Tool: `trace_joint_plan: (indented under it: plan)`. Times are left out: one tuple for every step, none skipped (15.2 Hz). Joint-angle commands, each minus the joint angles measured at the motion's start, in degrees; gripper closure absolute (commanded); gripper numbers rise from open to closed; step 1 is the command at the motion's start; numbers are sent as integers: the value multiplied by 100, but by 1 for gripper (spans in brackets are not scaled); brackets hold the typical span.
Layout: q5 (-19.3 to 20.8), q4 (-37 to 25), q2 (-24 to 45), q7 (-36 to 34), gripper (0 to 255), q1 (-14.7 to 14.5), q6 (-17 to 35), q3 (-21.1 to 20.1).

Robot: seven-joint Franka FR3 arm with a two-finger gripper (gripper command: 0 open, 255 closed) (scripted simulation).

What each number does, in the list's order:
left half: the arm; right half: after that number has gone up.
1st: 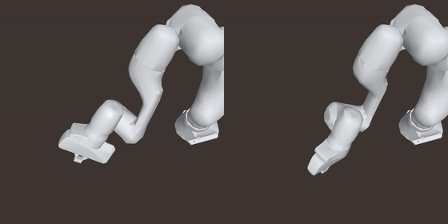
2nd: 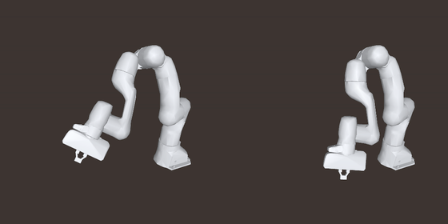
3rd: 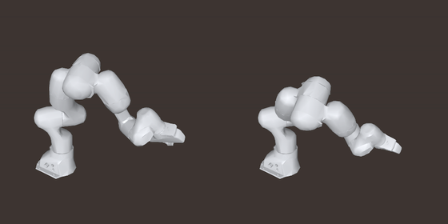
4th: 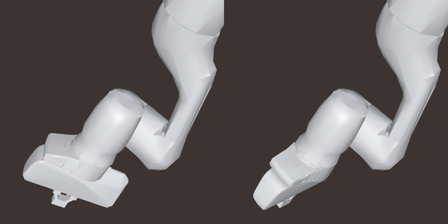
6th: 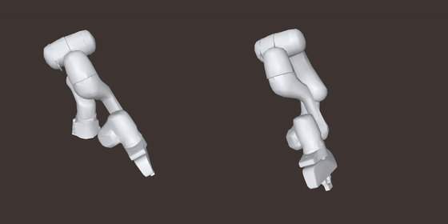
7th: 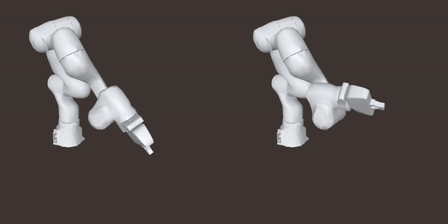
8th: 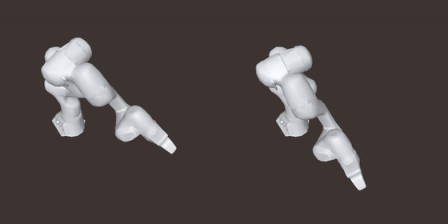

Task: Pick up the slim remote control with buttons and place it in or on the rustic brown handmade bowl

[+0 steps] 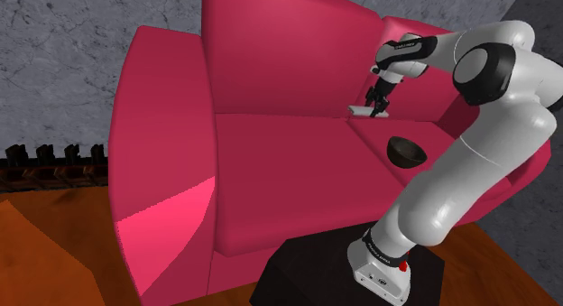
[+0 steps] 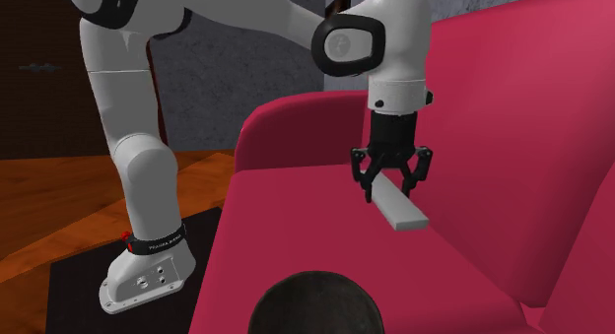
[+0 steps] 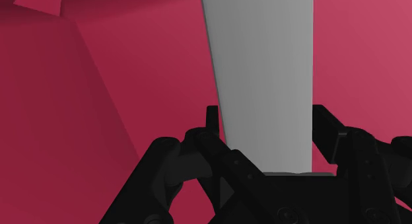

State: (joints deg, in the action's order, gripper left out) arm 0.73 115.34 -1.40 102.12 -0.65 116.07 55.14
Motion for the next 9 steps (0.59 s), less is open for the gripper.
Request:
trace_joint_plan:
  plan:
    - [255,183,-271,89,255,104,29,88]
    - [376,261,-402,132,255,165,32,126]
    - [491,332,-527,179,255,230,32,163]
    - [602,395,-645,231,255,297,29,201]
    - [705,452,-756,290,255,373,24,234]
    - [803,503,-859,354,255,450,16,271]
    - [893,546,-955,425,255,529,7,308]
    - [977,583,-1044,502,255,608,-3,348]
    - [1056,614,-1125,584,255,685,-15,392]
